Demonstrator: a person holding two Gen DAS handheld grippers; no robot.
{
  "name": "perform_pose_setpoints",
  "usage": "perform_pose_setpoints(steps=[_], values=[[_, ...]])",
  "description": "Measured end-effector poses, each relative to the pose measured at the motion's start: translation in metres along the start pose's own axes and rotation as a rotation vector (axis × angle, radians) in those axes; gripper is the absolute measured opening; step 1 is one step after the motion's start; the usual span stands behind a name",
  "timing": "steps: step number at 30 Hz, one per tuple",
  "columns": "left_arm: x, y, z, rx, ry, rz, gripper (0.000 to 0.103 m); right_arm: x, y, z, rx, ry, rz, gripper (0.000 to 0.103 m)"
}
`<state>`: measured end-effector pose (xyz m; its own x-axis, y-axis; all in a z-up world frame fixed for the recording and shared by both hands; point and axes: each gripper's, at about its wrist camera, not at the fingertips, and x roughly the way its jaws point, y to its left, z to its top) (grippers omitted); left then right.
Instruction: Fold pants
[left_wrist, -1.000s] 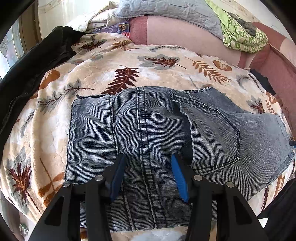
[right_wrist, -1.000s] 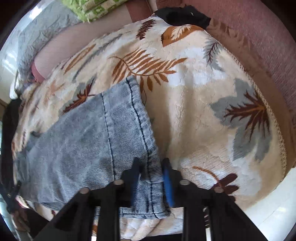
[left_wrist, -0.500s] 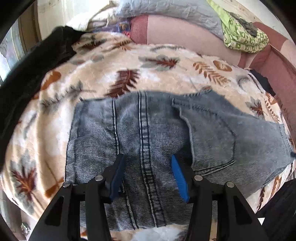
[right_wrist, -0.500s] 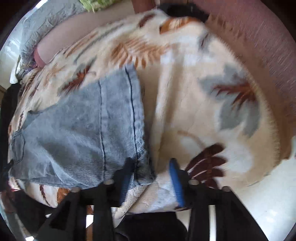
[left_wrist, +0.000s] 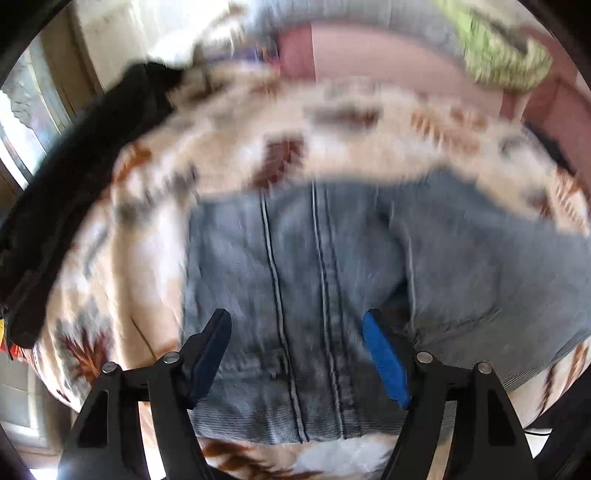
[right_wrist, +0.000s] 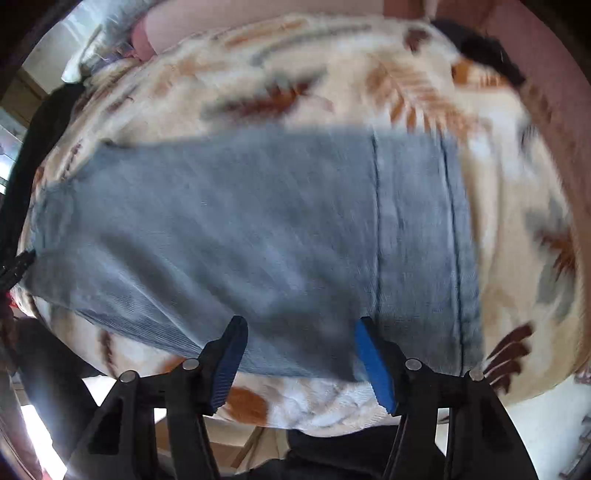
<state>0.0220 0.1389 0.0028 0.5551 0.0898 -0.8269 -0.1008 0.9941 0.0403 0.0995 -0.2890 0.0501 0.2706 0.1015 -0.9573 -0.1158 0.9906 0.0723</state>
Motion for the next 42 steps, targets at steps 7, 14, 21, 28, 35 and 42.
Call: perform_pose_setpoints(steps=[7,14,21,28,35,42], values=[[0.03,-0.02,0.0,0.013,0.029,-0.024,0.076,0.008,0.144,0.102,-0.31,-0.114,0.164,0.064],[0.036,-0.006,-0.015,-0.024,-0.021,-0.073,0.081,0.133,0.258,0.146,-0.61,0.059,0.043,0.027],[0.038,-0.011,-0.015,-0.001,-0.038,-0.055,0.083,0.139,0.274,0.153,-0.709,-0.023,-0.11,0.001],[0.037,-0.01,-0.017,-0.002,-0.043,-0.051,0.084,0.131,0.236,0.17,-0.501,-0.024,0.02,0.025],[0.037,-0.009,-0.017,-0.005,-0.043,-0.053,0.084,0.06,0.143,0.114,-0.109,-0.069,0.244,0.059],[0.036,-0.009,-0.016,-0.016,-0.041,-0.043,0.084,0.078,0.065,0.024,0.172,0.011,0.357,0.066]])
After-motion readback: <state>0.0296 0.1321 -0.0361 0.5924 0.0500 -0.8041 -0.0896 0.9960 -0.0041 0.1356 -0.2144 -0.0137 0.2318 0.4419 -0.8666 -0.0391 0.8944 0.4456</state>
